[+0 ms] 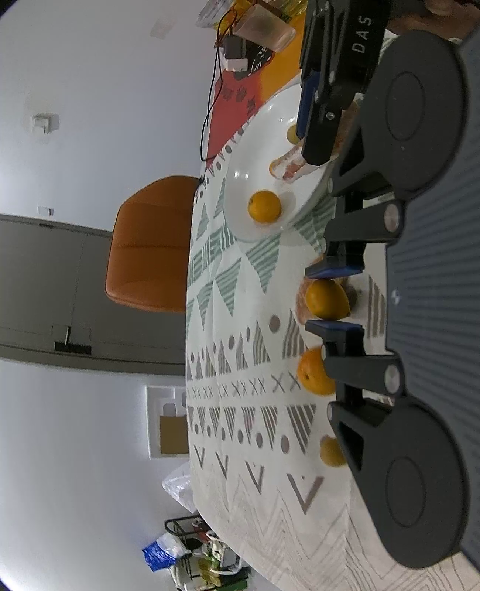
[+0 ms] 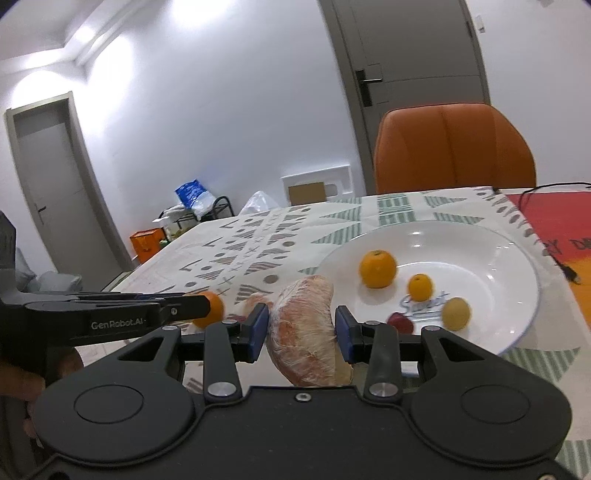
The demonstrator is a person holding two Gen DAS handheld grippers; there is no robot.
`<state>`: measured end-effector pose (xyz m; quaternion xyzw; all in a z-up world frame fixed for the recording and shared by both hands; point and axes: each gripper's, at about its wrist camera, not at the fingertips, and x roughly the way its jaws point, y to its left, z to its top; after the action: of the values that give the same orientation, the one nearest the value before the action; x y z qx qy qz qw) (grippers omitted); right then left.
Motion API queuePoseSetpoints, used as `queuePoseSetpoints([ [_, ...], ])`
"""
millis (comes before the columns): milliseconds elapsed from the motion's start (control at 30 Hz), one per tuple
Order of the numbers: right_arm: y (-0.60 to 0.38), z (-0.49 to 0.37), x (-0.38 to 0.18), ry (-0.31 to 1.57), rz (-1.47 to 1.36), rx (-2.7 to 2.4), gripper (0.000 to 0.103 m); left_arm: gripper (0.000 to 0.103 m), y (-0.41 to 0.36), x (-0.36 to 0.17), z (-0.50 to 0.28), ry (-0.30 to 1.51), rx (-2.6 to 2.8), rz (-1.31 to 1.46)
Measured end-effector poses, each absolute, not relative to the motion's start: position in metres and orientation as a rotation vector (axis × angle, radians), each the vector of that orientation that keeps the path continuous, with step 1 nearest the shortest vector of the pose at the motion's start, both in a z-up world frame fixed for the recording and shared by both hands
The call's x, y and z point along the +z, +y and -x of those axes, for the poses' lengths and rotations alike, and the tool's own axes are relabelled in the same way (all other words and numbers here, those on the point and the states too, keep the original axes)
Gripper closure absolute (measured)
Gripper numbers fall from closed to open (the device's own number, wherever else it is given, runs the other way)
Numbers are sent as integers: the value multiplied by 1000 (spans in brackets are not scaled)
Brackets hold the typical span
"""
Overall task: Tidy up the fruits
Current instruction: 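Carry the mandarin and pomelo segment over the white bowl and open both tools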
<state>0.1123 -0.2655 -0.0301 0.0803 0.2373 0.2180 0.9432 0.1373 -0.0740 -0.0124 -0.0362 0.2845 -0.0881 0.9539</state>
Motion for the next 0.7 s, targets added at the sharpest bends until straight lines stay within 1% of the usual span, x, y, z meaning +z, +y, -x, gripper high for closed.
queuePoseSetpoints([
  [700, -323, -131, -32, 467, -204, 297, 66, 81, -118, -10, -160, 565, -246, 21],
])
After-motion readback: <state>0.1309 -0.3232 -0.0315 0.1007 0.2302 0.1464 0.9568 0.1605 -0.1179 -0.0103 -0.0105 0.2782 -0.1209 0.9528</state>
